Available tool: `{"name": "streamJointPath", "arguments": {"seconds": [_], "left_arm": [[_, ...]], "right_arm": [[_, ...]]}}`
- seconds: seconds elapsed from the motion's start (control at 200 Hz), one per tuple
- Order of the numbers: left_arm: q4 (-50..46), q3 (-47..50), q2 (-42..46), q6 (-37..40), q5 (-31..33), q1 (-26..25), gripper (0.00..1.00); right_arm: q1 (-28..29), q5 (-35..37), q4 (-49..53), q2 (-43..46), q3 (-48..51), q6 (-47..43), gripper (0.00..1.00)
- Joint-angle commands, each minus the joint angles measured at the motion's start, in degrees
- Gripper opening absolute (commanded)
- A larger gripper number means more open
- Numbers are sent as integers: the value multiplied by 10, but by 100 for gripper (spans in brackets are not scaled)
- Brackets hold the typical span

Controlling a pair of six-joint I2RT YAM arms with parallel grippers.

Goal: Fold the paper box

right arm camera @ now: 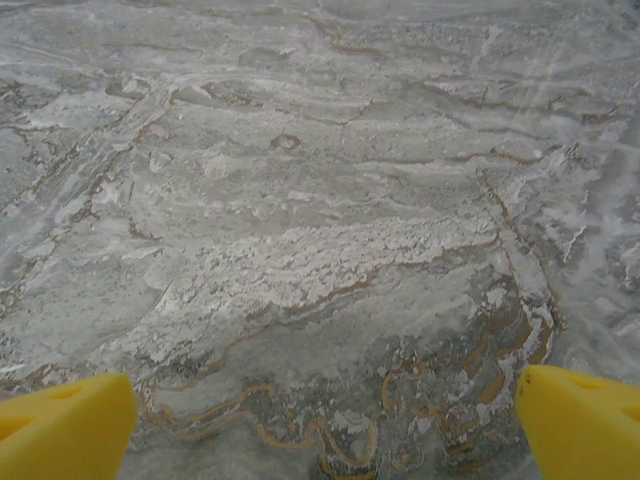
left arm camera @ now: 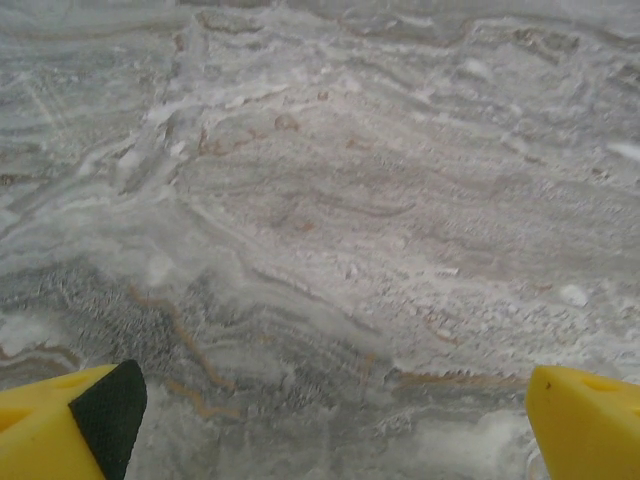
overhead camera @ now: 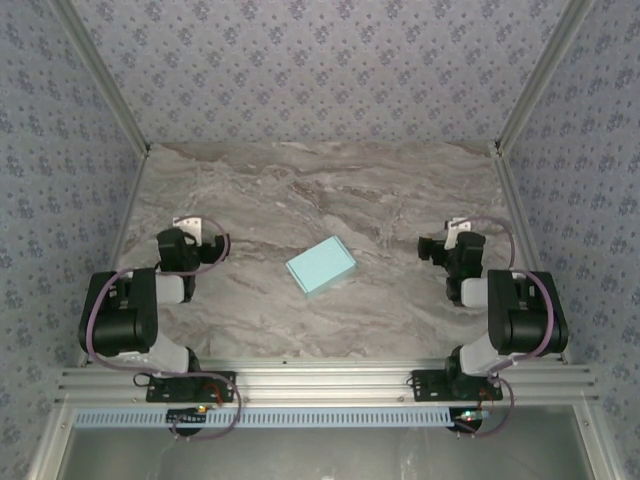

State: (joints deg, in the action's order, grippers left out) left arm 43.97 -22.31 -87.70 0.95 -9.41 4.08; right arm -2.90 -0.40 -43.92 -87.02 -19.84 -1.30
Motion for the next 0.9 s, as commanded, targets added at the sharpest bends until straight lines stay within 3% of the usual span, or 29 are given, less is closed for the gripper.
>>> {"name": "streamJointPath", "arguments": {"seconds": [0.0,0.894], "left_arm": [[42,-7,-4,-12,-14,1,99],[40,-6,-2,-10,-5,-4,99]], "right_arm": [[9,29,-45,-3,-14,6,100],[12,26,-18,-3,-29,2,100]]}}
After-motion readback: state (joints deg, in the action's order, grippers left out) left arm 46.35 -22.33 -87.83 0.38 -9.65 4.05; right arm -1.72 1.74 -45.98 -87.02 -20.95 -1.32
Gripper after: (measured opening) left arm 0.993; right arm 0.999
